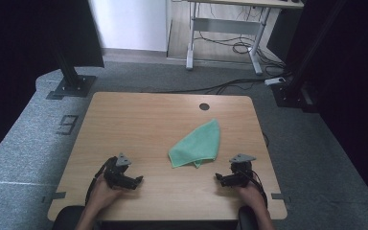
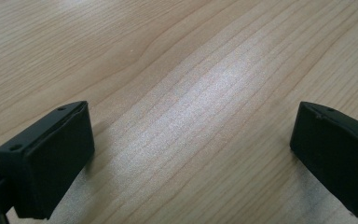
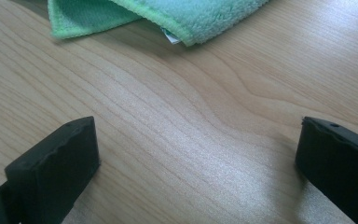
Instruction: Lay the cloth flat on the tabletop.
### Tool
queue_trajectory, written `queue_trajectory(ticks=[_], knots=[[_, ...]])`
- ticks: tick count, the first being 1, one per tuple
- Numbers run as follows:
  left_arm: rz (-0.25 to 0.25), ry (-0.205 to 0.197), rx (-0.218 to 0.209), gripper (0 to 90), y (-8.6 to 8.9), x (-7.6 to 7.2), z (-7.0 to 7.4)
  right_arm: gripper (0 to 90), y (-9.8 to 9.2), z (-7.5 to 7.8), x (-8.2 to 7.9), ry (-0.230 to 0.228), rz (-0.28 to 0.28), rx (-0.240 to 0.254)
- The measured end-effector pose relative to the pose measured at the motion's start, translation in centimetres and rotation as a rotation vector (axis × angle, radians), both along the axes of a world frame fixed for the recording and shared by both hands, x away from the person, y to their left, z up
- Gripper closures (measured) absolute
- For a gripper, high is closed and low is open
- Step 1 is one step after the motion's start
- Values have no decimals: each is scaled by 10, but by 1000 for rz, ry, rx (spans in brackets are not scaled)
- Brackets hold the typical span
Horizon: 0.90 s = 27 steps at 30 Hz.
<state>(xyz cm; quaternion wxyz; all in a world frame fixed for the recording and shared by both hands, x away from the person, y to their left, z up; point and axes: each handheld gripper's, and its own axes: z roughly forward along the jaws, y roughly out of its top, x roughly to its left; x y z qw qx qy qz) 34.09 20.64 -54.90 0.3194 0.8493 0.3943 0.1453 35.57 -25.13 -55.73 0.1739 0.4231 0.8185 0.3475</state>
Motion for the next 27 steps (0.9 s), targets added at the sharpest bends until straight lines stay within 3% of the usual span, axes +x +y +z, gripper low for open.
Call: queue_trajectory(ticks=[22, 27], knots=[[-2, -3, -2, 0, -1, 2, 0, 0, 0, 0, 0, 1, 4, 1], [2, -10, -9, 44, -1, 1, 1, 0, 0, 0, 0, 0, 4, 1]])
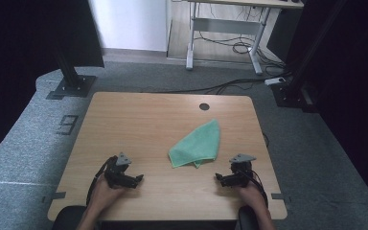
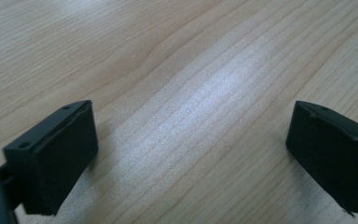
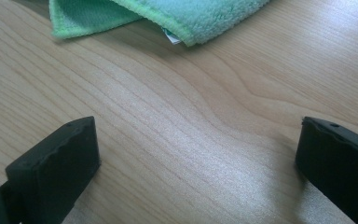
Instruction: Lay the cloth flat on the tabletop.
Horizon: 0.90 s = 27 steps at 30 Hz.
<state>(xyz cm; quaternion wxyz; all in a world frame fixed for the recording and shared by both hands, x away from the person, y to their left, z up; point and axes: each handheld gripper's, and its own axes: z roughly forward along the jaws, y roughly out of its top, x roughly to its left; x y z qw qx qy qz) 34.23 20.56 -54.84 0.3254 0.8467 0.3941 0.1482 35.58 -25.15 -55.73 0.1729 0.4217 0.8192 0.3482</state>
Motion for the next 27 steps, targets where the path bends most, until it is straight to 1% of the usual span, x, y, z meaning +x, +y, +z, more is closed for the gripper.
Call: queue_trajectory(ticks=[2, 6, 7, 9, 10, 11, 12, 14, 15, 16, 17, 18, 19, 20, 22, 23, 24, 27], knots=[[-3, 2, 1, 64, -1, -1, 1, 0, 0, 0, 0, 0, 0, 0], [-1, 11, 6, 141, -3, -1, 4, 0, 0, 0, 0, 0, 0, 0], [4, 18, 4, 141, -4, -1, 5, 0, 0, 0, 0, 0, 0, 0], [-16, 32, -29, 148, -9, 1, 8, 0, 0, 0, 0, 0, 0, 0], [-16, 32, -29, 153, -9, 1, 8, 0, 0, 0, 0, 0, 0, 0], [-34, 23, -34, 159, -14, 2, 11, 0, 0, 0, 0, 0, 0, 0], [-34, 23, -34, 163, -14, 2, 11, 0, 0, 0, 0, 0, 0, 0], [-58, 12, -40, 172, -21, 3, 17, 0, 0, 0, 0, 0, 0, 0], [-74, 1, -49, 202, -26, 5, 21, 0, 0, 0, 0, 0, 0, 0], [-74, 1, -49, 210, -26, 5, 21, 0, 0, 0, 0, 0, 0, 0], [-87, -4, -65, 225, -32, 8, 26, 0, 0, 0, 0, 0, 0, 0], [-87, -4, -65, 239, -32, 8, 26, 0, 0, 0, 0, 0, 0, 0], [-102, 2, -108, 259, -41, 13, 30, 0, 0, 0, 0, 0, 0, 0], [-102, 2, -108, 273, -41, 13, 30, 0, 0, 0, 0, 0, 0, 0], [-122, 5, -124, 279, -50, 18, 34, 0, 0, 0, 0, 0, 0, 0], [-148, 0, -117, 291, -62, 22, 37, 0, 0, 0, 0, 0, 0, 0], [-148, 0, -117, 293, -62, 22, 37, 0, 0, 0, 0, 0, 0, 0], [-182, -13, -96, 294, -79, 27, 42, 0, 0, 0, 0, 0, 0, 0]])
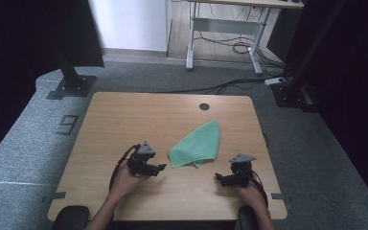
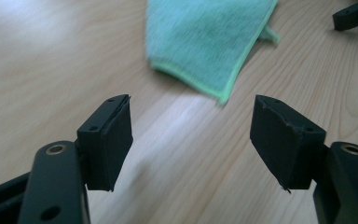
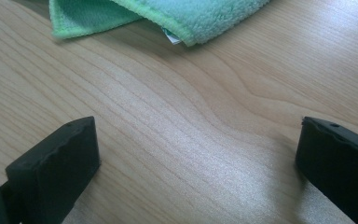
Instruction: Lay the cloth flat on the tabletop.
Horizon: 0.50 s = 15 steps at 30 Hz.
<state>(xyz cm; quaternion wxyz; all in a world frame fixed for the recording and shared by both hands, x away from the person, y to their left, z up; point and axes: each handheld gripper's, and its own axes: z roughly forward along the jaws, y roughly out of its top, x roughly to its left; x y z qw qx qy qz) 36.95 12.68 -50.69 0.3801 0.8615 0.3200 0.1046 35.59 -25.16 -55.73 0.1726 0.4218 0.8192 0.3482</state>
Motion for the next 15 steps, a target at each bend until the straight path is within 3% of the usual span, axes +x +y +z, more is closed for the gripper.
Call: queue_trajectory(ticks=[4, 9, 15], knots=[[-38, -15, 16, 316, -17, 9, 8, 0, 0, 0, 0, 0, 0, 0], [-73, -25, 4, 354, -37, 18, 16, 0, 0, 0, 0, 0, 0, 0], [-120, -34, 9, 393, -65, 25, 18, 0, 0, 0, 0, 0, 0, 0]])
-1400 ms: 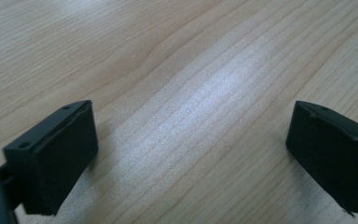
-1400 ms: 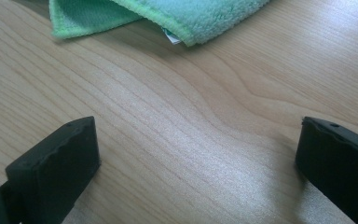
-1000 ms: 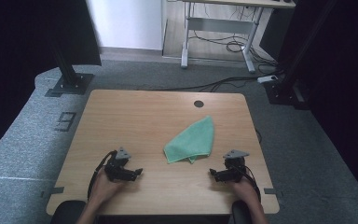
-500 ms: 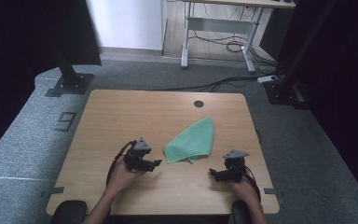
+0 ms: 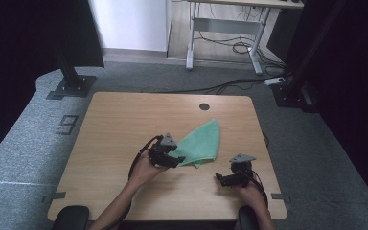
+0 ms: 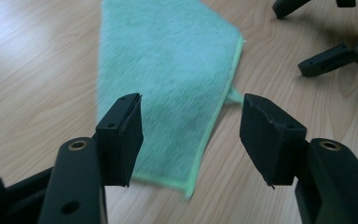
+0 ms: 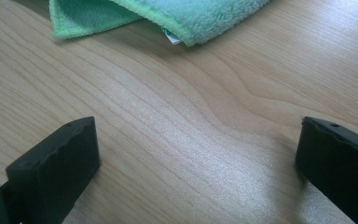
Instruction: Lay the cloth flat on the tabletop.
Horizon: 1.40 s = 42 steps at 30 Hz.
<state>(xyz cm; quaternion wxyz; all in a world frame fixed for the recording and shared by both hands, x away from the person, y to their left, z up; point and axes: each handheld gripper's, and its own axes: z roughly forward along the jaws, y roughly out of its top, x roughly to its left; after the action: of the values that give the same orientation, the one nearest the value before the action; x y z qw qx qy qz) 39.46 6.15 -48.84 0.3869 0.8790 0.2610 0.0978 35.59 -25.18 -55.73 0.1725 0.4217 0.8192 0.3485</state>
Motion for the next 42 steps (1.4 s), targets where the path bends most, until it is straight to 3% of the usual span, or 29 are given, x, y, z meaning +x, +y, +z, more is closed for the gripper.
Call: queue_trajectory(ticks=[7, 11, 15, 21, 24, 27, 29, 32, 38, 42], knots=[[-34, 18, -26, 437, -28, 8, -4, 0, 0, 0, 0, 0, -1, 1], [-43, 14, -9, 454, -44, 13, -8, 0, 0, 0, 0, 0, -1, 1], [-45, 8, 30, 471, -59, 17, -14, 0, 0, 0, 0, 1, 0, 0], [-31, -12, 136, 537, -72, 21, -34, 0, 0, 0, 0, 0, -1, 2], [-31, -22, 190, 615, -71, 20, -44, 0, 0, 0, 0, 0, -1, 2], [-24, -22, 168, 685, -65, 19, -46, 0, 0, 0, 0, 1, 0, 1], [-35, -28, 189, 725, -62, 18, -45, 0, 0, 0, 0, 1, 0, 1], [-44, -23, 197, 738, -58, 17, -44, 0, 0, 0, 0, 1, 0, 1], [-49, 22, 154, 735, -40, 12, -44, 0, 0, 0, 0, 1, -1, 1], [-57, 42, 157, 731, -26, 6, -43, 0, 0, 0, 0, 0, 0, 1]])
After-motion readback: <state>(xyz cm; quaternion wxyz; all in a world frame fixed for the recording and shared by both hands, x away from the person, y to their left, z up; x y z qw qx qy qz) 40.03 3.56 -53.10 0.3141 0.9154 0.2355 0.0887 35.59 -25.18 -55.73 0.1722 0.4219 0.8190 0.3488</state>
